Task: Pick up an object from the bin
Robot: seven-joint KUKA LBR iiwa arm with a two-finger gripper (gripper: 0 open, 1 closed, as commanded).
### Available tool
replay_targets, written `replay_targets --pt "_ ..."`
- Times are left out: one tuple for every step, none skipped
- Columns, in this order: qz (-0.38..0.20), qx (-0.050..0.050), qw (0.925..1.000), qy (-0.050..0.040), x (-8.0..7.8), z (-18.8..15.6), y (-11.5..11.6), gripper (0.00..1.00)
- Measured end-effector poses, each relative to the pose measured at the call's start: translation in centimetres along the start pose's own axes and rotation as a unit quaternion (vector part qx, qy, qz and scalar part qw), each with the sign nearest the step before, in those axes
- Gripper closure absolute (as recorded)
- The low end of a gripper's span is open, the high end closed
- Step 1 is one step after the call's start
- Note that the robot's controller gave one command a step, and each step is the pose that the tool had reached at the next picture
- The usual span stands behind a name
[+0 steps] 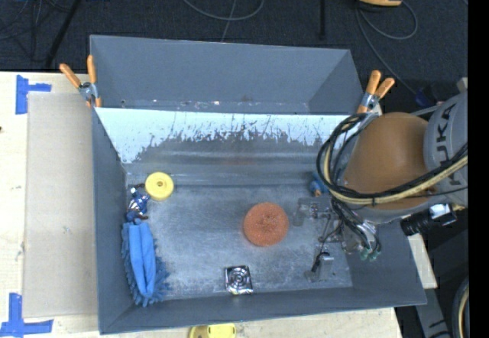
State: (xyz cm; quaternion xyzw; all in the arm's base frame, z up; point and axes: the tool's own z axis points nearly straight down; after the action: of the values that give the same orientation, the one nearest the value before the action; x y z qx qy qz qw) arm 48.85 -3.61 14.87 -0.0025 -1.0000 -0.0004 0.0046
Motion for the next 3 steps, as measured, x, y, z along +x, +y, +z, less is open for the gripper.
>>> replay_targets --pt "-0.001 0.0 1.0 -0.0038 -0.2 -0.4 0.0 0.0" --pt "0.005 0.001 0.9999 -0.009 -3.2 3.7 3.1 0.0" --pt "-0.012 -0.002 0.9999 -0.0083 -3.1 7.7 4.4 0.0"
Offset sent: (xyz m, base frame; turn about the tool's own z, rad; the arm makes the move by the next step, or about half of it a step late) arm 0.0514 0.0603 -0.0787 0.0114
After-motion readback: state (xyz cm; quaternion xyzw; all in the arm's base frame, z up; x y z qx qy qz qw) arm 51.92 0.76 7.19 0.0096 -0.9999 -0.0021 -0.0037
